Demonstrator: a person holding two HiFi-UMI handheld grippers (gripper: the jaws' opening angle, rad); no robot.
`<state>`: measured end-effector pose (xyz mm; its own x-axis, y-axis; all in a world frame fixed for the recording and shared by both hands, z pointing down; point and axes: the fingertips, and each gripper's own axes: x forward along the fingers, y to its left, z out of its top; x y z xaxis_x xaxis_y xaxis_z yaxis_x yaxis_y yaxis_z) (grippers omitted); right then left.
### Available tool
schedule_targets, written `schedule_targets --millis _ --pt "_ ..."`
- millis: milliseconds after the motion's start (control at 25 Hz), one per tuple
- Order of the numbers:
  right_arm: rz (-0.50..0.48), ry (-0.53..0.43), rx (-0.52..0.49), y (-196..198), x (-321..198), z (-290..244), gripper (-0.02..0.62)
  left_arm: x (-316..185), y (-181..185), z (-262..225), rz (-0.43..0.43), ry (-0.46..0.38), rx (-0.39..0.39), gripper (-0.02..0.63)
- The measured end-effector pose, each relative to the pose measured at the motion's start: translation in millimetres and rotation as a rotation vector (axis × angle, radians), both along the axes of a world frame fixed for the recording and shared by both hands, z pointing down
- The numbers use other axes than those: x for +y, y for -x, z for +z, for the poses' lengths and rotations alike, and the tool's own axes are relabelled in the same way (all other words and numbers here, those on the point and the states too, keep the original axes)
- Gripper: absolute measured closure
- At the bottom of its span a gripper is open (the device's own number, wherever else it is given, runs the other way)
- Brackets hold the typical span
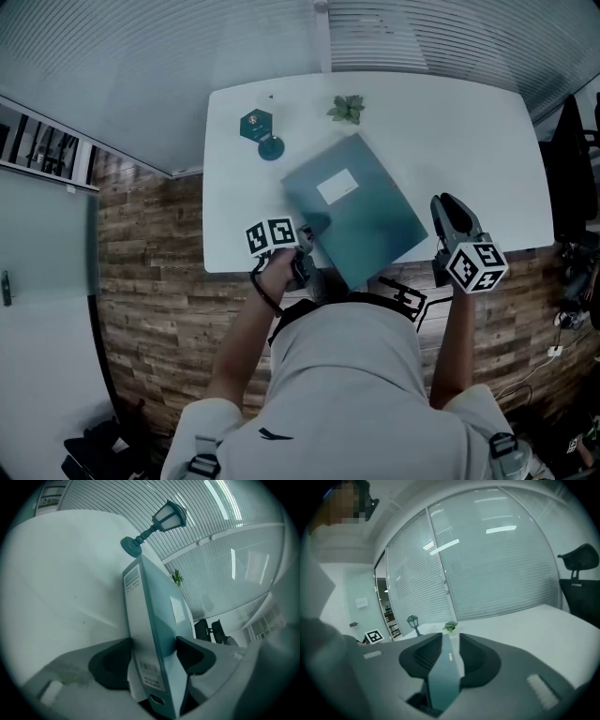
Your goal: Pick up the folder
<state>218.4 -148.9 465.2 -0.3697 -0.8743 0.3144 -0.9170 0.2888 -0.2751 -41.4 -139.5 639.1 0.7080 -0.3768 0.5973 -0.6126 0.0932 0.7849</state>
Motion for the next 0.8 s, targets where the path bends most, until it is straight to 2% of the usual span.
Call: schedule_targets --millis 40,80,200,240,360,560,680,800 --pt "-0.047 0.045 -0.011 6 -6 6 0.432 0 1 0 0.0 -0.002 0.001 0.287" --pt "-0.099 0.094 -0.013 13 -11 14 0.368 -1 1 0 -0.001 -0.003 0.002 0.288" --pt "-0.259 0.256 0.059 33 -25 46 0.228 -2 0 1 -0.003 -0.011 0.004 0.29" --pt "-0.307 0.314 0.09 39 -29 60 0.206 -2 0 1 -0.004 -0.014 0.003 0.29" --pt "-0.407 0.483 0.112 58 -41 102 0.154 -2 0 2 -0.003 -0.019 0.003 0.291" --pt "-0.466 0.704 0.048 75 -56 159 0.123 -1 1 1 0.003 -0.021 0.008 0.292" --pt "-0.477 0.768 -0.009 79 -61 174 0.091 0 0 0 0.007 -0.024 0.009 0.295" --pt "-0.493 0.774 -0.02 81 -61 173 0.103 -1 1 0 0.01 -0.025 0.011 0.295"
